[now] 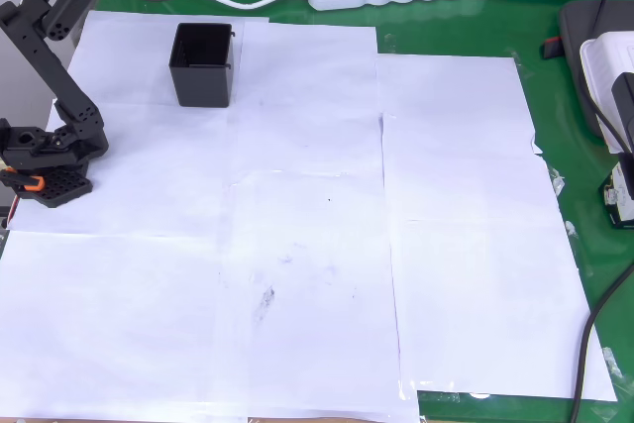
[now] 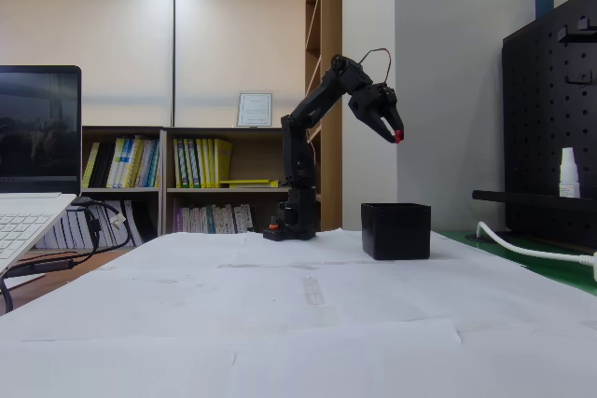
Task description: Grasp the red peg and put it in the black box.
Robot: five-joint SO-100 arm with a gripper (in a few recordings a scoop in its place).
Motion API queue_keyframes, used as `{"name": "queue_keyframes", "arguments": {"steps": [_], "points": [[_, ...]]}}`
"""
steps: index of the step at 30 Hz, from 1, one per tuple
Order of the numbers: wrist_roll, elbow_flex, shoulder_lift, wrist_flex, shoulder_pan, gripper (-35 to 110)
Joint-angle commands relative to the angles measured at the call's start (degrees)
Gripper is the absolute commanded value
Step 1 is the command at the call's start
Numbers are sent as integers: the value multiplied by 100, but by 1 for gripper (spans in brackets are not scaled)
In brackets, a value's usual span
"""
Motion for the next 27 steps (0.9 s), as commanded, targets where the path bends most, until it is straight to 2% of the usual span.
{"name": "queue_keyframes", "arguments": {"steps": [1,8,19,27], "points": [[158,62,272,325,-141,0],[659,-114,853,782,-220,0],[1125,-141,1503,677,-255,0],[1099,-237,1731,387,-237,0]]}}
